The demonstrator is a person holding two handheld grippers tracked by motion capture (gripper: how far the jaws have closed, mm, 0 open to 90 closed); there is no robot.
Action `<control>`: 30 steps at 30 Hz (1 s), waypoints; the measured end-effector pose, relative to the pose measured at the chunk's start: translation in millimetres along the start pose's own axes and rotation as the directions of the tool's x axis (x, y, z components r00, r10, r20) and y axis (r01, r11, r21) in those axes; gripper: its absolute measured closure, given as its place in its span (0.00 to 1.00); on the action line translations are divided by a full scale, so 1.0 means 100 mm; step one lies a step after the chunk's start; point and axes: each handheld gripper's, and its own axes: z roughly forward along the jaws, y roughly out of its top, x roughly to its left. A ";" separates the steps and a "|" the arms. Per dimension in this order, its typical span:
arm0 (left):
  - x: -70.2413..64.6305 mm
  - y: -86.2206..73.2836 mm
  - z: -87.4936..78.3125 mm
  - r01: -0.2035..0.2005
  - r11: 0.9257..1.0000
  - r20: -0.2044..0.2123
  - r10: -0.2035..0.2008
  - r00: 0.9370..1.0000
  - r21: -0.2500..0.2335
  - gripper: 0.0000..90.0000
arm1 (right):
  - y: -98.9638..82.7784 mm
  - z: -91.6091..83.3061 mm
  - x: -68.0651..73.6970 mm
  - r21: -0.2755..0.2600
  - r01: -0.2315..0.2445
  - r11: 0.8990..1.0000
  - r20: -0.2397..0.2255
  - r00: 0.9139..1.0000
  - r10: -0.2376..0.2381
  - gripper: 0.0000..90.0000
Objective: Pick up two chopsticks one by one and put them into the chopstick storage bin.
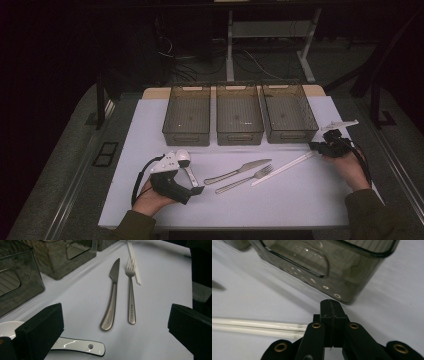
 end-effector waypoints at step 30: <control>-0.01 0.00 0.00 -0.010 1.000 0.013 0.009 1.000 0.007 0.00 | -0.12 -0.07 0.01 0.063 0.016 0.998 -0.026 1.000 -0.014 1.00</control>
